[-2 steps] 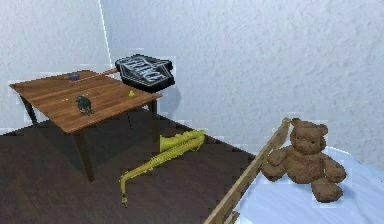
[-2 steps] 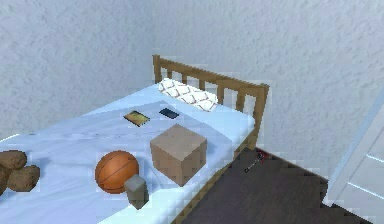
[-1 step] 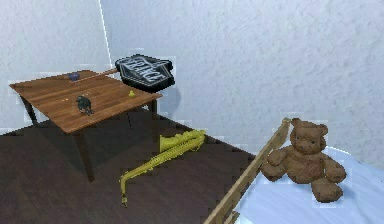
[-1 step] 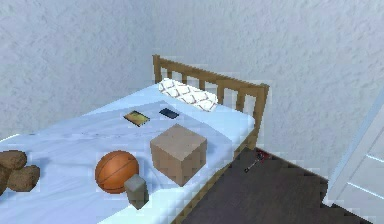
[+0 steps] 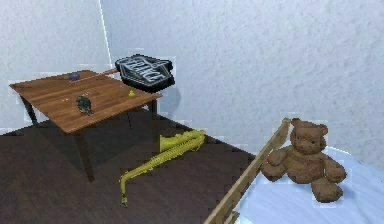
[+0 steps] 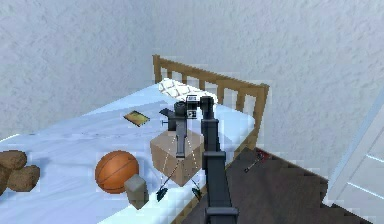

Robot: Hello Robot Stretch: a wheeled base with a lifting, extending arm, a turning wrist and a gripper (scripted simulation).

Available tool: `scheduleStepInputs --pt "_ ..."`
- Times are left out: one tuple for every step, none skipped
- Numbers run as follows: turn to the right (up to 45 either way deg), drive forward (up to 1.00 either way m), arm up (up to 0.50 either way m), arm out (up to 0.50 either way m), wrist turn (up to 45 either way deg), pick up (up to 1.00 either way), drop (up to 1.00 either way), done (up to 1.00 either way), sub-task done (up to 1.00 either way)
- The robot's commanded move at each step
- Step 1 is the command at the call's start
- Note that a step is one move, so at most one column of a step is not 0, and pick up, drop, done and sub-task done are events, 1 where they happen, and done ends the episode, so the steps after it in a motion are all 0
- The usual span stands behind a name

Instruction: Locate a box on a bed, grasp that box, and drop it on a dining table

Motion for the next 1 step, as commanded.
scheduleStepInputs --pt "0.0 0.00 0.00 0.00 45.0 0.00 0.00 0.00 0.00"
